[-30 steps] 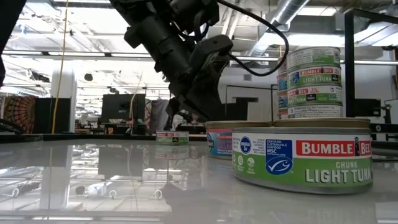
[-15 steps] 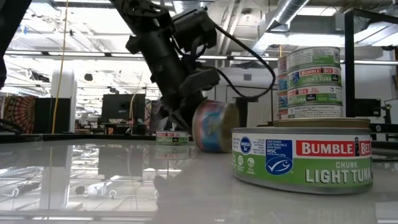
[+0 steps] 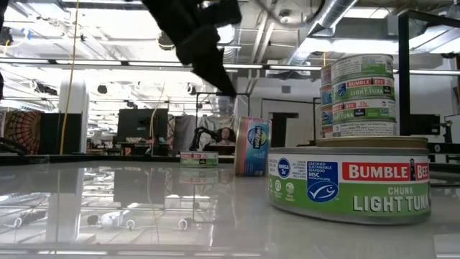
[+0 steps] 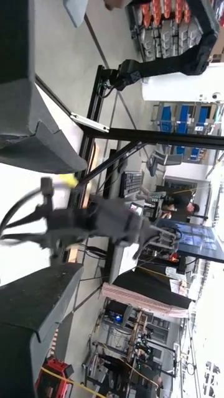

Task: Stack canned seafood by type on shelf
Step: Stack the blue tuna can on top of the other blue tuna can on the shelf

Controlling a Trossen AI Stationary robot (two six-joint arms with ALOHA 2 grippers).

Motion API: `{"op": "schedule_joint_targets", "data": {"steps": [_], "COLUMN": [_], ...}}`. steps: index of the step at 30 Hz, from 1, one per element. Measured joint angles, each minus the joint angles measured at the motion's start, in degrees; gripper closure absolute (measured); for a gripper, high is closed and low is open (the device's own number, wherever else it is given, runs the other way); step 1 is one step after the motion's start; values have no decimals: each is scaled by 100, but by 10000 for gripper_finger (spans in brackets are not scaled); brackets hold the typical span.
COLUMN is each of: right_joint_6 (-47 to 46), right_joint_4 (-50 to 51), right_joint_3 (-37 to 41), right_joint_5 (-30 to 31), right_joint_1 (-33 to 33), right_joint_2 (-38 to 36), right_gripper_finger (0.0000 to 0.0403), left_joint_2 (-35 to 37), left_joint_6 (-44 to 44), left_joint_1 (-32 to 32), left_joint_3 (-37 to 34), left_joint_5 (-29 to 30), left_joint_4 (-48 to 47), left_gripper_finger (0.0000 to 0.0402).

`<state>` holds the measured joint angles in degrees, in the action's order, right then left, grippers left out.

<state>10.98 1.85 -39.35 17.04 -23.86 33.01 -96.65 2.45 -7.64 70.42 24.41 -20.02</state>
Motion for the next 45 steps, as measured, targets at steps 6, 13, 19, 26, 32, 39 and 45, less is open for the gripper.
{"op": "schedule_joint_targets", "data": {"steps": [6,13,19,26,32,39,45], "right_joint_6": [-13,-156,-155,-324,-566,-869,-1015], "right_joint_4": [-11,-16,-11,159,266,375,366], "right_joint_3": [0,0,0,0,0,0,0], "right_joint_5": [0,0,0,0,0,0,0], "right_joint_1": [0,0,-4,-17,-17,-20,-35], "right_joint_2": [4,73,109,109,111,134,311], "right_gripper_finger": [131,131,131,131,131,131,131], "left_joint_2": [-314,-1235,-2003,-2544,-2828,-2913,-2910], "left_joint_6": [23,1495,2877,4747,6146,7420,8060], "left_joint_1": [-442,-814,-979,-1121,-1121,-1082,-1066], "left_joint_3": [871,2373,3538,4076,4076,4074,4074], "left_joint_5": [432,159,-398,-179,320,533,578], "left_joint_4": [-811,-2161,-3768,-4051,-4121,-4279,-3801], "left_gripper_finger": [242,146,140,148,148,148,148]}}
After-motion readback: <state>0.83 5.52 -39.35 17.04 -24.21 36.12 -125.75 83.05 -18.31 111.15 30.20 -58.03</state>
